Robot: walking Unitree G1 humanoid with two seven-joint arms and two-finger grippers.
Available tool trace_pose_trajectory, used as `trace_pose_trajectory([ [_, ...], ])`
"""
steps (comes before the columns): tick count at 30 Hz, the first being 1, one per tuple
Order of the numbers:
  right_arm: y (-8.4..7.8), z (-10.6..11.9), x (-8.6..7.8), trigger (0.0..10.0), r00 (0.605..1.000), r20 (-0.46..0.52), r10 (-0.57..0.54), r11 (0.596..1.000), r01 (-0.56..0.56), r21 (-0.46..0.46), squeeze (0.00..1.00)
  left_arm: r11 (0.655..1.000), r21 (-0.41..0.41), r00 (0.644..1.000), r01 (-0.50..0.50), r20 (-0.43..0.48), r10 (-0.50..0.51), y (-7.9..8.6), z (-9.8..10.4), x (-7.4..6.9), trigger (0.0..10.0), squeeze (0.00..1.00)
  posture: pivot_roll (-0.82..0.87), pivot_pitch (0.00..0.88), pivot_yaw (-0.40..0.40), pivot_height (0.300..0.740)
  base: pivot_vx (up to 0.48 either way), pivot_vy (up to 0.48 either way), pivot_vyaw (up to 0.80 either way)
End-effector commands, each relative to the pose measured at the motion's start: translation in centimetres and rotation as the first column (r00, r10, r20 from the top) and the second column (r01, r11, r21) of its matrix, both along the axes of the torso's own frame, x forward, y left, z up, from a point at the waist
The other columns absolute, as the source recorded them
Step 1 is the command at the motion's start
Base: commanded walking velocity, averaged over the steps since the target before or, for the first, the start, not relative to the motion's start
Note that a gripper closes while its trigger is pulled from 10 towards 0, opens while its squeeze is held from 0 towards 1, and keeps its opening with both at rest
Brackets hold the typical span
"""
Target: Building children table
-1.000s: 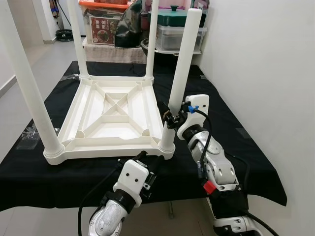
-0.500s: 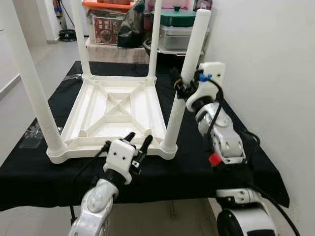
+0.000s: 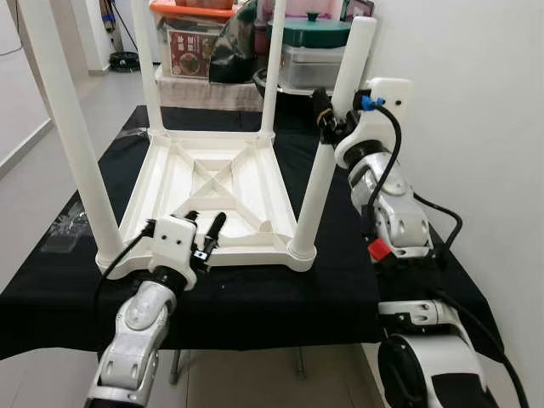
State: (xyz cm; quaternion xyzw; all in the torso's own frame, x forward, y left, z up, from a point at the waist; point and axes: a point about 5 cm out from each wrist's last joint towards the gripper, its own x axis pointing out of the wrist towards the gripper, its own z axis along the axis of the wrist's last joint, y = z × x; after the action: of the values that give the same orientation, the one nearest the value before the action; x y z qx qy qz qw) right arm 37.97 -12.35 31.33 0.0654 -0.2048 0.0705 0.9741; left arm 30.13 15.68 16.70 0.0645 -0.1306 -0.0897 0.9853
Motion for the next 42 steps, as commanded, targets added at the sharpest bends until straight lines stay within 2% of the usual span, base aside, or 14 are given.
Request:
trace_pose_trajectory([
  [1,-0.7,0.5,0.1,10.0,1.0,0.007,-0.026,0.999,0.026,0.021,0.0,1.0,-0.009,1.0,0.007,0.004,-0.007,0.2,0.0,0.1,10.0,0.0,0.04,0.0,-0.09,0.74,0.0,0.0,0.0],
  [3,-0.7,0.7,0.1,10.0,1.0,0.01,-0.029,0.999,0.029,0.029,0.0,1.0,0.013,1.0,0.014,0.009,-0.014,-0.1,0.2,0.2,10.0,0.0,0.04,0.0,-0.092,0.74,0.0,0.0,0.0],
  [7,-0.6,0.7,0.0,10.0,0.999,0.007,-0.04,0.999,0.04,0.03,0.0,0.997,-0.016,0.997,0.071,0.01,-0.07,-1.6,0.1,-0.4,10.0,0.0,0.04,0.0,-0.09,0.74,0.0,0.0,0.0],
  [9,-0.9,1.6,0.0,10.0,0.998,0.023,-0.058,0.998,0.057,0.034,0.0,0.987,-0.007,0.987,0.16,-0.006,-0.16,-3.6,-0.6,-1.5,10.0,0.0,0.05,0.0,-0.091,0.74,0.0,0.0,0.0],
  [15,-1.2,3.3,0.0,10.0,0.996,0.053,-0.066,0.998,0.065,0.024,0.0,0.972,-0.042,0.972,0.23,-0.028,-0.232,-5.6,-1.3,-2.7,10.0,0.0,0.05,0.0,-0.09,0.74,0.0,0.0,0.0],
  [17,-1.3,4.6,0.2,10.0,0.995,0.072,-0.075,0.997,0.075,0.002,0.0,0.956,-0.074,0.957,0.283,-0.047,-0.287,-7.2,-1.8,-3.7,10.0,0.0,0.04,0.0,-0.091,0.74,0.0,0.0,0.0],
  [25,-0.9,4.4,0.3,10.0,0.997,0.054,-0.054,0.998,0.056,-0.028,0.0,0.945,-0.073,0.942,0.32,-0.078,-0.325,-8.1,-2.7,-5.0,10.0,0.0,0.05,0.0,-0.092,0.74,0.0,0.0,0.0],
  [26,-0.7,4.2,0.3,3.9,0.998,0.045,-0.044,0.999,0.045,-0.031,0.0,0.944,-0.074,0.941,0.323,-0.083,-0.328,-8.1,-2.8,-5.2,10.0,0.0,0.05,0.0,-0.093,0.74,0.0,0.0,0.0],
  [27,-0.6,4.1,0.4,3.9,0.999,0.039,-0.037,0.999,0.039,-0.031,0.0,0.943,-0.074,0.94,0.326,-0.085,-0.331,-8.1,-2.8,-5.4,10.0,0.0,0.05,0.0,-0.092,0.74,0.0,0.0,0.0],
  [28,-0.5,4.0,0.4,0.0,0.999,0.033,-0.028,0.999,0.029,-0.027,0.0,0.942,-0.074,0.939,0.327,-0.089,-0.333,-8.2,-2.9,-5.5,10.0,0.0,0.05,0.0,-0.093,0.74,0.0,0.0,0.0],
  [38,-0.4,4.5,0.8,0.0,1.0,0.013,0.001,1.0,-0.001,0.01,0.0,0.941,-0.07,0.935,0.333,-0.106,-0.338,-8.5,-3.0,-6.0,10.0,0.0,0.05,0.0,-0.087,0.74,0.0,0.0,0.0],
  [39,-1.4,4.5,1.6,0.0,1.0,-0.022,-0.004,0.998,0.006,0.061,0.0,0.938,-0.072,0.932,0.338,-0.113,-0.344,-8.7,-3.0,-6.2,10.0,0.0,0.06,0.0,-0.089,0.74,0.0,0.0,0.0],
  [40,-1.4,4.5,1.6,0.0,1.0,-0.022,-0.004,0.998,0.006,0.061,0.0,0.938,-0.072,0.932,0.338,-0.113,-0.344,-8.7,-3.0,-6.2,10.0,0.0,0.06,0.0,-0.089,0.74,0.0,0.0,0.0],
  [42,-3.7,3.1,2.9,0.0,0.993,-0.111,-0.044,0.988,0.06,0.143,0.0,0.938,-0.078,0.931,0.339,-0.117,-0.346,-8.6,-2.9,-6.4,10.0,0.0,0.07,0.004,-0.086,0.74,0.0,0.0,0.0],
])
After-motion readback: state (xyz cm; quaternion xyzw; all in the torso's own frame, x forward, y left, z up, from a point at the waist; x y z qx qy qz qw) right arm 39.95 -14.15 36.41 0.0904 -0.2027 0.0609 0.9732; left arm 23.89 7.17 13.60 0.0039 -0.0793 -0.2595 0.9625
